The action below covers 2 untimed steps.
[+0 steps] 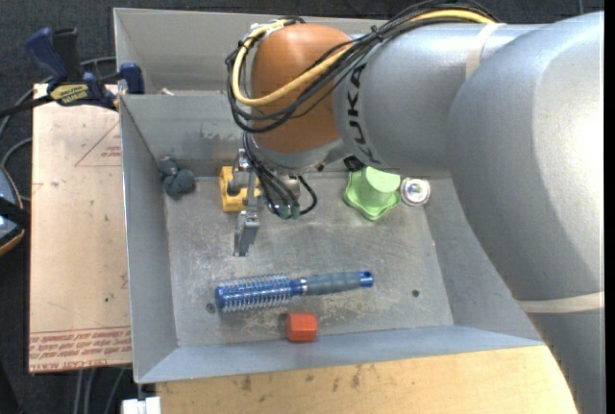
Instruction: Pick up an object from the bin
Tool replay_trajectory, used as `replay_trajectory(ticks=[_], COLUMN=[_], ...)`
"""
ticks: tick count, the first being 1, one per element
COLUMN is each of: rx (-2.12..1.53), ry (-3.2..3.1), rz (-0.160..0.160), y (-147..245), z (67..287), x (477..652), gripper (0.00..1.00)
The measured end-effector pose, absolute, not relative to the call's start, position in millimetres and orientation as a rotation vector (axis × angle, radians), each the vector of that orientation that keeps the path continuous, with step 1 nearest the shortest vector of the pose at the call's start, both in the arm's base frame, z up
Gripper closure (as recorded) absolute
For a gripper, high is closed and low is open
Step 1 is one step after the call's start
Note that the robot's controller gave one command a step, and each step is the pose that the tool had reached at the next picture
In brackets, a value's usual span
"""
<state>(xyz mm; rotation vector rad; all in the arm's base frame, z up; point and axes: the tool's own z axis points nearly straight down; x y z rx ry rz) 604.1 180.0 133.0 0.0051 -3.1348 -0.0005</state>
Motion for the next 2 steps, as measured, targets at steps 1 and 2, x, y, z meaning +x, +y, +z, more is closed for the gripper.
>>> replay_trajectory(ticks=[1, 2], rx=[0.318, 0.208], ry=[-3.125, -3.157], rz=[0.001, -0.008], y=[125.2, 120.9], z=[123.7, 101.2], x=[573.8, 544.2], gripper=[0.0, 0.0])
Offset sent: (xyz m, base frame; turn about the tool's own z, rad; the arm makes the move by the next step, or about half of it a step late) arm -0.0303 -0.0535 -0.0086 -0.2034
